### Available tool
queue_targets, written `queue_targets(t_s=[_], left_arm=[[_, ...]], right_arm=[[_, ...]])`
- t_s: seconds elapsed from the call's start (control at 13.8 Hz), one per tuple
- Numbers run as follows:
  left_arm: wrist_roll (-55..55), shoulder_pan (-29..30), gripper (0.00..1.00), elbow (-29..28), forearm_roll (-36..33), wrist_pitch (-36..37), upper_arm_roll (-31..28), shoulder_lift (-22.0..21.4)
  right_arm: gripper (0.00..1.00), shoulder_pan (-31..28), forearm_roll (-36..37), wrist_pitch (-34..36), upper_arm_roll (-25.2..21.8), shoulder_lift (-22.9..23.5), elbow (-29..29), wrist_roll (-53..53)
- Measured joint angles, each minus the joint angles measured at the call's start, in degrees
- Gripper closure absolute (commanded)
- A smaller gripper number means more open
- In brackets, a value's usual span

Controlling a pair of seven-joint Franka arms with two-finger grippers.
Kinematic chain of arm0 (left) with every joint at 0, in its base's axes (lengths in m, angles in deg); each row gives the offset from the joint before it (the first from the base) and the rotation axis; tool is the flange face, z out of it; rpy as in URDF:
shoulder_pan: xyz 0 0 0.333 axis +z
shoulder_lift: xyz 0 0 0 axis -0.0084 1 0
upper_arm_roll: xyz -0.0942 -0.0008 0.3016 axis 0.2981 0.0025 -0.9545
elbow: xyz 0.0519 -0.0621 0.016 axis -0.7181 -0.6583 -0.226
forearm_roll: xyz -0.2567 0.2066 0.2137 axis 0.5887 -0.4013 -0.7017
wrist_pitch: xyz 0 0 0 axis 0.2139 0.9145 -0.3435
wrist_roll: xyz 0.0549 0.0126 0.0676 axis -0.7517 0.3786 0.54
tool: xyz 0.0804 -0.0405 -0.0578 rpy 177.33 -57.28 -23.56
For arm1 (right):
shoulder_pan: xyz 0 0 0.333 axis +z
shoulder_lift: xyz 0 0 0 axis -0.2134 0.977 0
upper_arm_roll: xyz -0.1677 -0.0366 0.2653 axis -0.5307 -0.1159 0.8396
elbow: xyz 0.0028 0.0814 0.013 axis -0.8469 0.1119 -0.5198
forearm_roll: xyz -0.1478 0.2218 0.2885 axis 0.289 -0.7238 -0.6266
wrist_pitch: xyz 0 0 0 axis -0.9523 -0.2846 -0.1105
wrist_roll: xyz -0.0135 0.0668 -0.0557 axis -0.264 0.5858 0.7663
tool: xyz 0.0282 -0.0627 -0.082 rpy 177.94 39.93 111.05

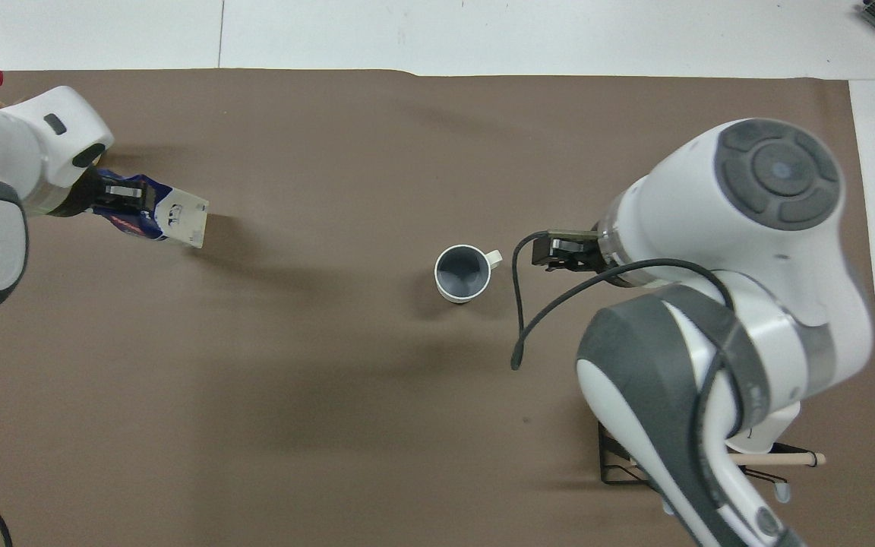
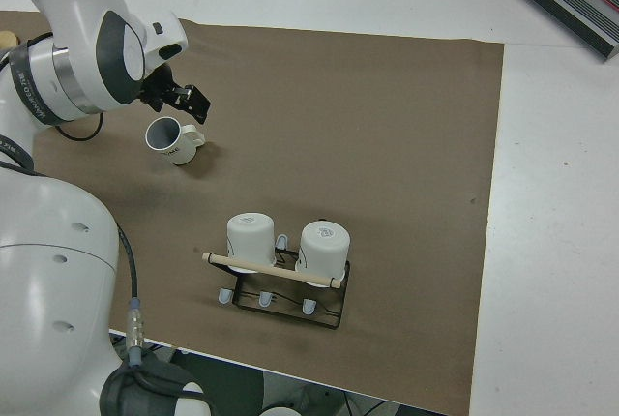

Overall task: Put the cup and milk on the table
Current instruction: 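Carry the milk carton with the left gripper while the right gripper withdraws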

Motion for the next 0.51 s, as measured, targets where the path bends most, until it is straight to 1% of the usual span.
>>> queue_targets(t_s=[0.29, 0.51], left_arm=[[10.71, -9.23, 0.85, 0.56, 0.0, 0.0, 0.29, 0.01], [17.26, -14.91, 0.85, 0.58, 0.0, -0.05, 0.34, 0.15]], right_arm=[[0.0, -7.7, -0.06, 4.54, -0.2, -4.59, -0.03, 8.01], [0.0, -11.57, 0.0, 7.36, -0.32, -6.71, -0.96, 11.91]])
